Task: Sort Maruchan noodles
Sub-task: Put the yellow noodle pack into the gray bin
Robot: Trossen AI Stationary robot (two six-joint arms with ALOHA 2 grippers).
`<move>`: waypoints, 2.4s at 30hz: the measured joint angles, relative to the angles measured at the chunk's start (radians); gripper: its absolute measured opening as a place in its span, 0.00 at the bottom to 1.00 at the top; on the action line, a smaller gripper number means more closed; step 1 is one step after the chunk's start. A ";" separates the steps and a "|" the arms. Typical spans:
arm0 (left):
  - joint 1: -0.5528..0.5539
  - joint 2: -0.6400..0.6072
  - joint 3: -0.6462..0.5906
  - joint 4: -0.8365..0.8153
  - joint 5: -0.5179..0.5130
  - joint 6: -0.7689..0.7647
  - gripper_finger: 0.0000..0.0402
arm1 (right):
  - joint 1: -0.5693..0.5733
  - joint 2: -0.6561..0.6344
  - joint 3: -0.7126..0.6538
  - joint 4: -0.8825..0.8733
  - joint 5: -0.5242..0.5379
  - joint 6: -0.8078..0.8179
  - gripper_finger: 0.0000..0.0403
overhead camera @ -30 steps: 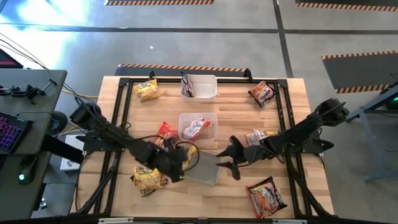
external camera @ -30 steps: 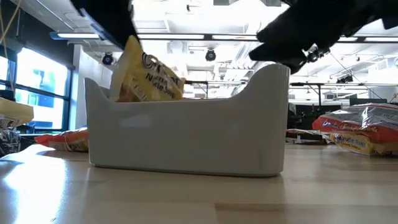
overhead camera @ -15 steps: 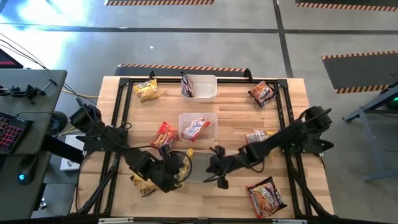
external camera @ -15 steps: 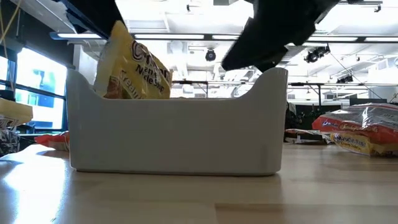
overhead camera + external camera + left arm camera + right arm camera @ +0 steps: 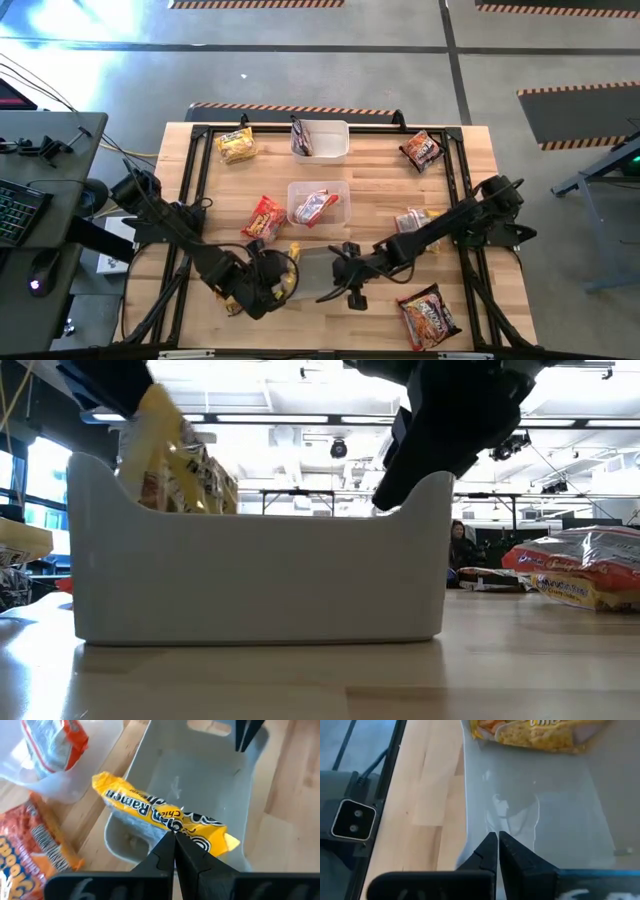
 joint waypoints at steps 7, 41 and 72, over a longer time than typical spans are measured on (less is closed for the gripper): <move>-0.013 0.002 0.000 -0.016 0.016 -0.039 0.00 | -0.015 0.000 0.000 0.028 0.002 -0.019 0.00; -0.039 0.005 0.000 -0.081 0.175 -0.029 0.30 | -0.067 0.003 0.000 0.093 0.024 -0.092 0.00; -0.042 -0.016 -0.361 0.221 -0.176 -0.123 0.00 | -0.180 0.287 0.143 0.380 0.090 -0.070 0.00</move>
